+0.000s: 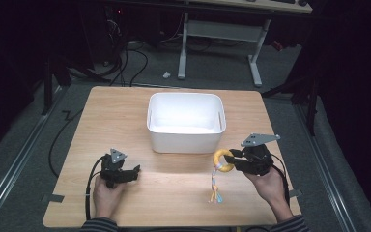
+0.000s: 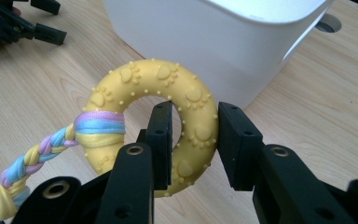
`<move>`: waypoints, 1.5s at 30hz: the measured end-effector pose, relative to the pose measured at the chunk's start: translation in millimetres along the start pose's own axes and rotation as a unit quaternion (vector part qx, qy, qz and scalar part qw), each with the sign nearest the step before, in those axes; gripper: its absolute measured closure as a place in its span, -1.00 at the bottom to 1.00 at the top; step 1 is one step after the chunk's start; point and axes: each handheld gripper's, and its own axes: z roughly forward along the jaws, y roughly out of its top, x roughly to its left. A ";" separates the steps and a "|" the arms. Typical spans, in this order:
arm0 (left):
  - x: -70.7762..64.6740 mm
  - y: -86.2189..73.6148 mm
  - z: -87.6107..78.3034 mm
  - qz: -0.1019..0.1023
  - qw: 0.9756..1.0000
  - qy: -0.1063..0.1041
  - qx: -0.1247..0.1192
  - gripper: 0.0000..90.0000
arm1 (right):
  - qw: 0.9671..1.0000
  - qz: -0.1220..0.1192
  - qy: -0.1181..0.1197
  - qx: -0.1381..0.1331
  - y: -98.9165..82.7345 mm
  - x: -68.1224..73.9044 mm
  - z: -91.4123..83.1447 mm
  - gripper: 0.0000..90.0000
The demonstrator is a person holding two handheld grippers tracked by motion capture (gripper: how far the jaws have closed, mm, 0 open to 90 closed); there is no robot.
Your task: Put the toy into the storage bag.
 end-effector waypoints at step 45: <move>0.0 0.0 0.0 0.000 1.000 0.000 0.000 -0.64 | 0.999 0.042 0.006 -0.004 85.5 -29.1 12.8 0.51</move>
